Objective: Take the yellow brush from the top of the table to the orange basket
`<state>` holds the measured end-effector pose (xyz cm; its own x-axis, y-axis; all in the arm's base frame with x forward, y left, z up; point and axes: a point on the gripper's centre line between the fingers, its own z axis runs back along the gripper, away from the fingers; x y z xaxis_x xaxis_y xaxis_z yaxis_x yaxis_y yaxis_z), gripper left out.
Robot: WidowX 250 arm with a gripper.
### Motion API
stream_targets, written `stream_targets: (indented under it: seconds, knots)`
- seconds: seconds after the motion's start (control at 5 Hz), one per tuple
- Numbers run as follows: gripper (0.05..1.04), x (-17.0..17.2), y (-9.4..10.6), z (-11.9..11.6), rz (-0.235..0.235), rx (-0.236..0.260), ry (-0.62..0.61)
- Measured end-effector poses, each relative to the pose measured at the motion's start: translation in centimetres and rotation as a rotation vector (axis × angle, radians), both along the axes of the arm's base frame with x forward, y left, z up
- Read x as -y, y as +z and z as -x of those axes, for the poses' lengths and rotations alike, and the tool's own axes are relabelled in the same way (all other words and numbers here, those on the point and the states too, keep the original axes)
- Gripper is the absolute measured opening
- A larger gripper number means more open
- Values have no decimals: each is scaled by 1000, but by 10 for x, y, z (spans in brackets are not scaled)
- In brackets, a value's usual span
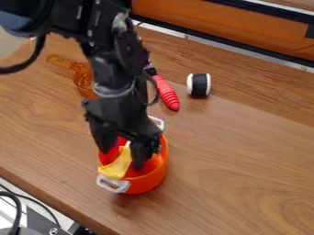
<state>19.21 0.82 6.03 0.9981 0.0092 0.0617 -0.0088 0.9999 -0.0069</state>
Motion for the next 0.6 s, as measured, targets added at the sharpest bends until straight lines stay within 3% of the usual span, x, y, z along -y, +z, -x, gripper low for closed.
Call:
stream_targets:
  seconds: [0.2, 0.4, 0.6]
  knots:
    - [1001, -3, 16, -3, 47, 12, 20]
    - [1001, -13, 32, -10, 95, 34, 45]
    - [1001, -34, 33, -26, 67, 141, 118]
